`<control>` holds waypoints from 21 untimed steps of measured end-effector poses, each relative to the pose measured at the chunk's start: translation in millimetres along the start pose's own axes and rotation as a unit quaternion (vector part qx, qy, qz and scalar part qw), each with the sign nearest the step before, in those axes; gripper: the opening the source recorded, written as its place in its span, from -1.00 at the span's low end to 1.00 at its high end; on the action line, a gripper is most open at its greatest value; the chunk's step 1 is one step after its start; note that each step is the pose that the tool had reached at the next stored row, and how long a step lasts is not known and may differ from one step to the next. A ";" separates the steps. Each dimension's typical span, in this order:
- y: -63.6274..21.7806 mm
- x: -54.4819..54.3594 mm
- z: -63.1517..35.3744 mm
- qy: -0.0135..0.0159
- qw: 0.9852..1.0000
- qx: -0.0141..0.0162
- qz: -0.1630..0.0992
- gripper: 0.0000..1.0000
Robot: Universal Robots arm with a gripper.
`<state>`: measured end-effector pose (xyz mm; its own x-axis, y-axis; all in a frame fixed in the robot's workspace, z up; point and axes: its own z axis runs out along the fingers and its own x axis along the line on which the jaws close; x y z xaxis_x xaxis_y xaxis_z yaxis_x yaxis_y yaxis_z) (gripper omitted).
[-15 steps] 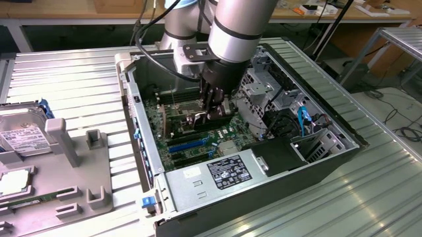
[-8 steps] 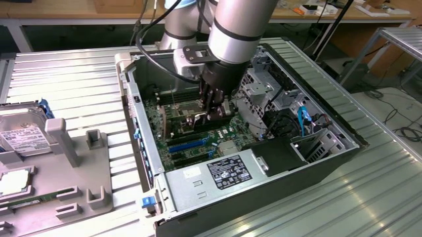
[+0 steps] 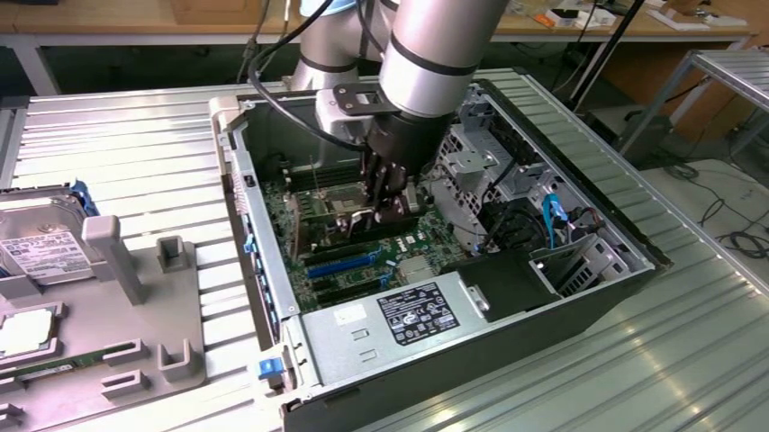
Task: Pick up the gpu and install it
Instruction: 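Insert the gpu into the slot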
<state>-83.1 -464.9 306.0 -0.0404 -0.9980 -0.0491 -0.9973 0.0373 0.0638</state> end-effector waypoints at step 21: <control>6.9 1.4 21.4 -0.001 1.000 0.004 -0.004 -0.46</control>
<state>-91.4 -464.9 285.0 -0.0335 -0.9981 -0.0512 -0.9979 0.0306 0.0563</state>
